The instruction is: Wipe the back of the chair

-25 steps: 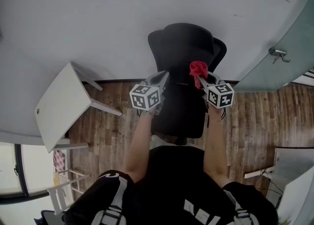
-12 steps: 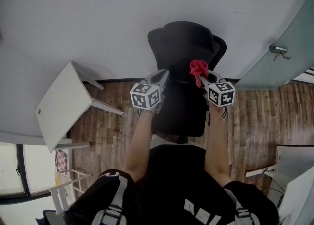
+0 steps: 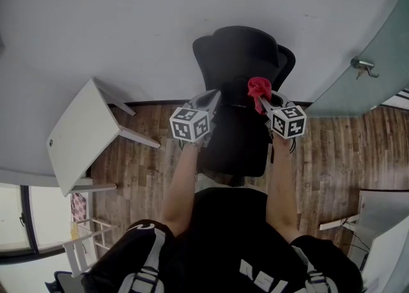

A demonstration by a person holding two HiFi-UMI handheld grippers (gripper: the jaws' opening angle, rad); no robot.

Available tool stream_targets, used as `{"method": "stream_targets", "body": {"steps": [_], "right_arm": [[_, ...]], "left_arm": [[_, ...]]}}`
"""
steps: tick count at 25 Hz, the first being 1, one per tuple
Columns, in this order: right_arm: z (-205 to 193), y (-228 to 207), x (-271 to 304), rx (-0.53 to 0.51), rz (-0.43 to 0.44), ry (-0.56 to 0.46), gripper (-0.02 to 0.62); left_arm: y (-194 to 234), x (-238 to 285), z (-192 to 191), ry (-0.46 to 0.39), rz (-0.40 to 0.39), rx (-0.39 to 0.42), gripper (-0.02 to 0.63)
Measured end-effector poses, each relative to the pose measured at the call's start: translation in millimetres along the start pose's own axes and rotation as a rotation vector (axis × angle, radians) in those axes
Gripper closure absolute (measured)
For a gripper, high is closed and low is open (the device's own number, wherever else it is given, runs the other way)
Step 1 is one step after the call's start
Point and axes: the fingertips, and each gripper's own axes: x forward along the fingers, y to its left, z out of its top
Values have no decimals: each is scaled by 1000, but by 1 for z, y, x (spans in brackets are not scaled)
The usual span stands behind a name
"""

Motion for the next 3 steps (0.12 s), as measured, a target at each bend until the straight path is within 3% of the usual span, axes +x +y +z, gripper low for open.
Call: {"method": "stream_targets", "body": {"steps": [3], "right_arm": [[0, 1, 0, -1, 2, -1, 529]], "left_arm": [[-1, -1, 0, -1, -1, -2, 581]]}}
